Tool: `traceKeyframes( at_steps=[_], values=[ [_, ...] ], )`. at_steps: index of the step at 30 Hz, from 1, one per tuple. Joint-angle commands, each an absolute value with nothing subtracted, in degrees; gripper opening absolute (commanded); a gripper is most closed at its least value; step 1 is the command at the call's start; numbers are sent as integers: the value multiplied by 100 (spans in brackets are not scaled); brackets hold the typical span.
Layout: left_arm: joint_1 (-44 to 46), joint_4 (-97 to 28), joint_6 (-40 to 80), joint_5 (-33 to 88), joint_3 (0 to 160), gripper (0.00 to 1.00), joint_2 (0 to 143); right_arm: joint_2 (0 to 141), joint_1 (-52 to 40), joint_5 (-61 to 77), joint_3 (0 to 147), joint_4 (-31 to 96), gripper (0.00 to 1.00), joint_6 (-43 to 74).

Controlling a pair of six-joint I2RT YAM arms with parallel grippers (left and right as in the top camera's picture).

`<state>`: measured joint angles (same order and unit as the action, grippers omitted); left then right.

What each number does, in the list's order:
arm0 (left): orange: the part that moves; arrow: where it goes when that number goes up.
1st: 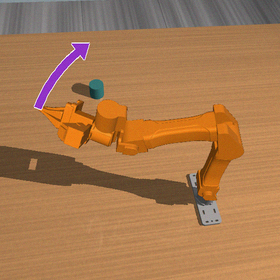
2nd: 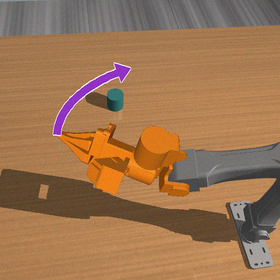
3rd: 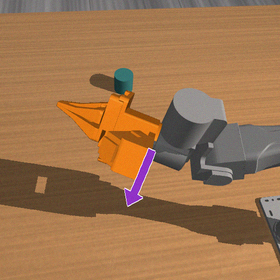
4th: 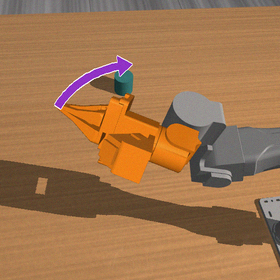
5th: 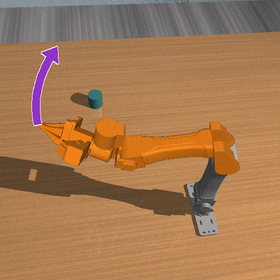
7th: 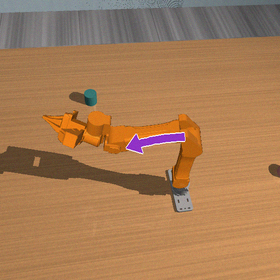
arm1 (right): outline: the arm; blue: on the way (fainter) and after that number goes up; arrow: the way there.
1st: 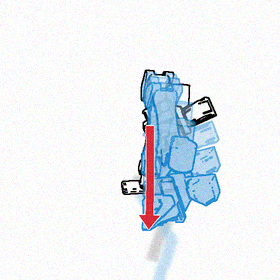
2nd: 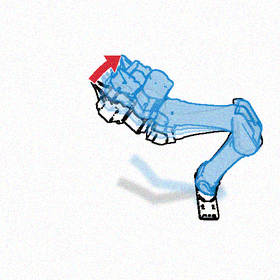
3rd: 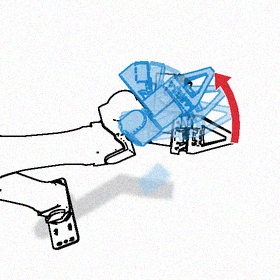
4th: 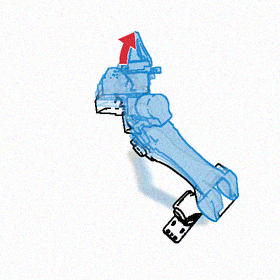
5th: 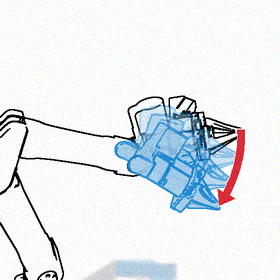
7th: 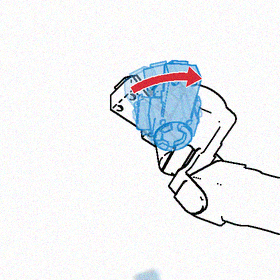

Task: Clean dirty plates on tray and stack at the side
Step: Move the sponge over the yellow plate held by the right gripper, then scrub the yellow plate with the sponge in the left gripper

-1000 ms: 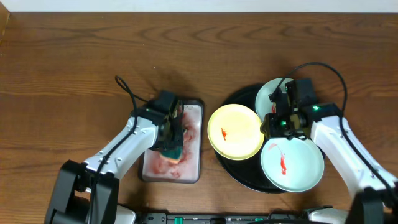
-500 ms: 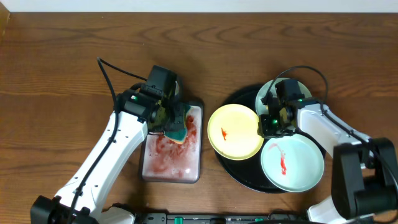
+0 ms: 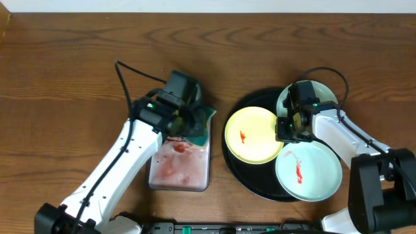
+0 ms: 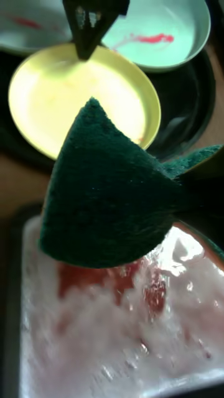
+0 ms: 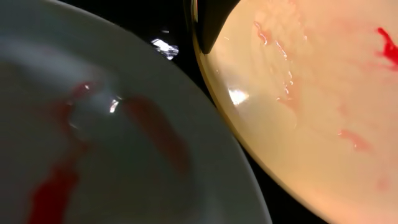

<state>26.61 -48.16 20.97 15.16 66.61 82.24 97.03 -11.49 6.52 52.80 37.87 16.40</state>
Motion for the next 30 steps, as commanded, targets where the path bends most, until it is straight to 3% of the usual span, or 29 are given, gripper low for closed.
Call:
traceKeyframes(
  at_steps=[1, 24, 28, 30],
  values=[
    [2904, -4558, 2477, 1597, 6731, 7, 8191, 9642, -1212, 237, 5256, 3813, 1, 1739],
    [4320, -1334, 4123, 2528, 6731, 7, 11253, 9642, -1210, 499, 5256, 3833, 1, 1667],
    [4254, -1833, 3883, 1656, 6731, 7, 11574, 9642, -1210, 499, 5256, 3859, 1, 1667],
    [4189, -2418, 3798, 427, 6742, 7, 11568, 9642, -1212, 499, 5256, 3859, 1, 1667]
  ],
)
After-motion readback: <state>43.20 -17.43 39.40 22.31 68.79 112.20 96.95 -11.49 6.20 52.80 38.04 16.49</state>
